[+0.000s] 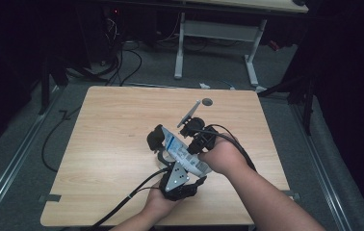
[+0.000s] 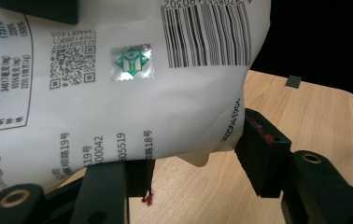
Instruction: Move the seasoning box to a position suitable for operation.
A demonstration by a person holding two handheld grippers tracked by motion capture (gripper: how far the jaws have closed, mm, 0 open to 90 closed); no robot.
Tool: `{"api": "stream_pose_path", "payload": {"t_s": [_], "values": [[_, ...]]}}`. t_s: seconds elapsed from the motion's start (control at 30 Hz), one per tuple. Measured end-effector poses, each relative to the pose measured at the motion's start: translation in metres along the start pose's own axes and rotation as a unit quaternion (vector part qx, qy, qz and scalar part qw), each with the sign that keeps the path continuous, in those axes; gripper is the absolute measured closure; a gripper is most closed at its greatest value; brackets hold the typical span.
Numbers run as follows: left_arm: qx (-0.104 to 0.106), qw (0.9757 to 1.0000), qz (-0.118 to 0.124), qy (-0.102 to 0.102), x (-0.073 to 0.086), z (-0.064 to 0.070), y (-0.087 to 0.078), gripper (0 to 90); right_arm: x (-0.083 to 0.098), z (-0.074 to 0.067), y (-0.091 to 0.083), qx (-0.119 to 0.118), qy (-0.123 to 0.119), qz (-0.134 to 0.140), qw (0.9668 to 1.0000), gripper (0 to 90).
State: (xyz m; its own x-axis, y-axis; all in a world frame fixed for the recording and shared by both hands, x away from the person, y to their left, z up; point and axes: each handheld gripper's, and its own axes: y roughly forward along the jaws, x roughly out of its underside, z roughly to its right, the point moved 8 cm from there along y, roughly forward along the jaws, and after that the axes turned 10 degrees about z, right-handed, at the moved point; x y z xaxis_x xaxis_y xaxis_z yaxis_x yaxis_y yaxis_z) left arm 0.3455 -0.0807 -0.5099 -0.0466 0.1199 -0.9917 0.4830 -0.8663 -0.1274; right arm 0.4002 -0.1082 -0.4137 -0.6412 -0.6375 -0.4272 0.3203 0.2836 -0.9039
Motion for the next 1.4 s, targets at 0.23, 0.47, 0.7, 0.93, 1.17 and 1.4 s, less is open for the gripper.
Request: {"api": "stream_pose_path", "payload": {"t_s": [0.23,0.47,0.7,0.93,1.17,1.4], "values": [[0.001,1.0000,0.002,0.001,-0.0003,0.0010,-0.0001,49.9,-0.0010,0.0004,0.0001,0.002,-0.008,-0.001,1.0000,90.0],[0.002,1.0000,0.002,0.001,-0.0007,0.0010,-0.0003,49.6,-0.0016,-0.0003,0.0001,0.004,-0.005,-0.001,1.0000,90.0],[0.001,1.0000,0.003,0.003,-0.0015,0.0004,-0.0010,49.6,-0.0024,-0.0011,-0.0006,0.005,-0.003,0.001,1.0000,90.0],[-0.001,1.0000,0.003,0.005,-0.0016,-0.0001,-0.0013,49.8,-0.0031,-0.0006,-0.0004,0.004,-0.007,0.002,1.0000,90.0],[-0.003,1.0000,0.005,0.004,-0.0026,-0.0008,-0.0016,50.8,-0.0045,-0.0002,-0.0005,0.002,-0.012,0.004,0.9999,90.0],[-0.003,1.0000,0.008,0.004,-0.0035,-0.0005,-0.0017,51.2,-0.0048,-0.0007,-0.0001,0.004,-0.011,0.003,0.9999,90.0]]}}
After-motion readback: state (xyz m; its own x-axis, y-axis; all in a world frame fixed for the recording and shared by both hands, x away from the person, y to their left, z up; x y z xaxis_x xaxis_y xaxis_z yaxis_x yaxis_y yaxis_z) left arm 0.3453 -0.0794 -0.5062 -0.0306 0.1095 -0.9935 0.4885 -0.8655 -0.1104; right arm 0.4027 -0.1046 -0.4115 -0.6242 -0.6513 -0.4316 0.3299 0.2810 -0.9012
